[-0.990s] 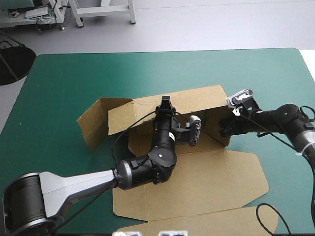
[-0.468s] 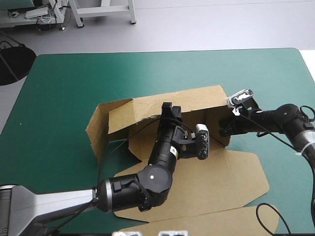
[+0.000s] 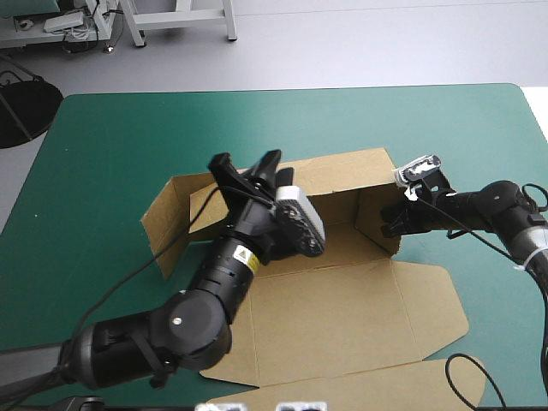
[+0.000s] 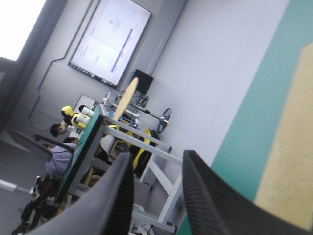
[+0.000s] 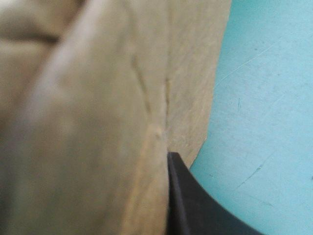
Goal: Fold the box
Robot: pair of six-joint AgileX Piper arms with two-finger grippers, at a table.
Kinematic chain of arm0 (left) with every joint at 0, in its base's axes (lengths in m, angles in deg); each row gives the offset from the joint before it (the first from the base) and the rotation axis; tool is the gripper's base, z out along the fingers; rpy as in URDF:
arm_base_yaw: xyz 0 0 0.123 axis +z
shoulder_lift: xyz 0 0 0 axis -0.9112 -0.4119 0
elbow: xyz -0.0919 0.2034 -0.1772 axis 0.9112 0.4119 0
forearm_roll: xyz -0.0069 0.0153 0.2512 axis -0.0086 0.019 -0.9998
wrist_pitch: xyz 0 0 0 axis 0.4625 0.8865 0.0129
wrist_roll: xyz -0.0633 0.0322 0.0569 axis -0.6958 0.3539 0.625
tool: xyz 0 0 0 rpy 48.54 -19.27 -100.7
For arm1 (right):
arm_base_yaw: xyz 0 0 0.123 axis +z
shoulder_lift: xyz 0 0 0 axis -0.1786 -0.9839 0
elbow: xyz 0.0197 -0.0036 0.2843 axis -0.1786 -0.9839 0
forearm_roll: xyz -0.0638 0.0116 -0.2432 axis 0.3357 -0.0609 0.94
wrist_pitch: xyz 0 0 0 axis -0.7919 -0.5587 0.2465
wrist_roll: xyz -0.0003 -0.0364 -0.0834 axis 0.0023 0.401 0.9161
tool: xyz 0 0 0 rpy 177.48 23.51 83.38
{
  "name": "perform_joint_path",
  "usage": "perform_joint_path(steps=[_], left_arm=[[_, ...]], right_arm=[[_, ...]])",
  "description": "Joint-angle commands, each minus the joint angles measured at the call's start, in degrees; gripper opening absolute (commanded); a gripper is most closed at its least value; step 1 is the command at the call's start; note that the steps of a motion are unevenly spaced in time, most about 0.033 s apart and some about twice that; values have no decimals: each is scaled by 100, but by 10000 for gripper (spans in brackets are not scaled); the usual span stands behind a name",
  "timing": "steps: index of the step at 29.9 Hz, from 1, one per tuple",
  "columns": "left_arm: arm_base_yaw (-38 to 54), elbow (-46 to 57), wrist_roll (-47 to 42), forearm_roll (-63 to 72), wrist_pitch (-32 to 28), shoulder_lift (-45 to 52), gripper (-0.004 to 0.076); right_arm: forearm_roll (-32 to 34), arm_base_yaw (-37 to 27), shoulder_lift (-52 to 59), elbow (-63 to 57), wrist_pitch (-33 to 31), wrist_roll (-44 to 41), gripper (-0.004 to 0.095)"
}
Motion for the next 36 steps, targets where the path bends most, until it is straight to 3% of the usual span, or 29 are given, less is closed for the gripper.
perform_joint_path(steps=[1, 8, 15, 18, 21, 25, 28, 36], left_arm=[[360, -198, -390, -600, 13, 536, 221], [2040, -211, -1489, -599, -428, 1127, -4], [3902, -248, -1877, -88, -924, 1360, -7], [4715, -248, -1832, 747, -1302, 1368, -7], [5562, -248, -1785, 1535, -1583, 1368, -6], [6729, -248, -1074, 2786, -1842, 1368, -6], [7454, -248, -398, 3925, -1874, 1318, -6], [8699, -2, 1628, 6867, -1817, 1183, -7]], right_arm=[[-143, 55, 22, 31, -450, -220, 4], [-283, 55, 22, 135, -543, -778, 4], [170, 447, 22, 855, -1021, -1753, 4], [789, 830, 22, 1318, -1021, -2666, 4], [1553, 1215, 12, 1906, -1239, -4098, 4], [2358, 1492, 3, 2567, -1917, -5218, 4], [2591, 1538, -77, 2890, -2407, -5657, 4], [2754, 1538, -726, 3056, -2607, -5767, 6]])
